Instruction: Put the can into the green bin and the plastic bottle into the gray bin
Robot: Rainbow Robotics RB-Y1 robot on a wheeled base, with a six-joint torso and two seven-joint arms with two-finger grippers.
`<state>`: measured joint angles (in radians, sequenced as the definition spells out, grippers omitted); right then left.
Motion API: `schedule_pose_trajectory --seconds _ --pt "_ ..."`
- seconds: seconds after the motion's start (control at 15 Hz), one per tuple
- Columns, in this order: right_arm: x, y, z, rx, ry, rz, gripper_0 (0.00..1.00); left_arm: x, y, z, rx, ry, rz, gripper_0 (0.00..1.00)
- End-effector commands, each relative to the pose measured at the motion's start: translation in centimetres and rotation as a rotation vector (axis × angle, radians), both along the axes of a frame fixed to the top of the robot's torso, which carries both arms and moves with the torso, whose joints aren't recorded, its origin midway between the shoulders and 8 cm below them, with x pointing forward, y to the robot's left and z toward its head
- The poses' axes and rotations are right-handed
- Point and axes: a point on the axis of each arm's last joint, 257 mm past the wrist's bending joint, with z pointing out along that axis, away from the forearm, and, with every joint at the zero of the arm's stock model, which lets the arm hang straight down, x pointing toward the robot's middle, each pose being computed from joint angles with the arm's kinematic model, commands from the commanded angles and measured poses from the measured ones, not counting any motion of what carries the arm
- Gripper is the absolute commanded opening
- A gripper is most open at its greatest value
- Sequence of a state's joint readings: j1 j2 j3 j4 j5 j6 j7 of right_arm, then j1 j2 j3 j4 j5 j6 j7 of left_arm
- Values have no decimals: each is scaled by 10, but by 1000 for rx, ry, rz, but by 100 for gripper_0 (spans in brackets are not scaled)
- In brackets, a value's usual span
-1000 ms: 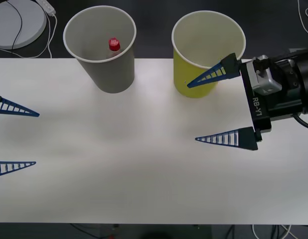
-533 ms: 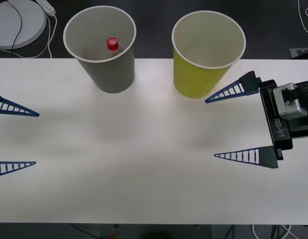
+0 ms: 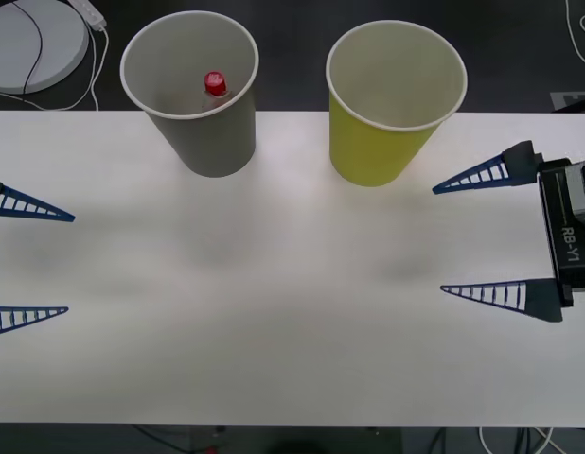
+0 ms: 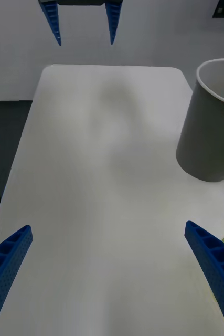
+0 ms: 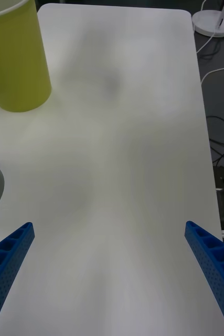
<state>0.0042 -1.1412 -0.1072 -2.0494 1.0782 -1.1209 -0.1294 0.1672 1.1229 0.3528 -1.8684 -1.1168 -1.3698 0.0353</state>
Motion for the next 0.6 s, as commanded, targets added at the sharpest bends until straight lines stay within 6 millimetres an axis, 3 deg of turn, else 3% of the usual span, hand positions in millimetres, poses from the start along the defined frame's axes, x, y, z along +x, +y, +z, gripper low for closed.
schedule_pose_trajectory --seconds 0.07,0.6 --pt "4 -13 -1 10 14 -46 100 0 0 0 0 0 0 100" --pt "-23 -56 -11 -14 135 -13 100 0 0 0 0 0 0 100"
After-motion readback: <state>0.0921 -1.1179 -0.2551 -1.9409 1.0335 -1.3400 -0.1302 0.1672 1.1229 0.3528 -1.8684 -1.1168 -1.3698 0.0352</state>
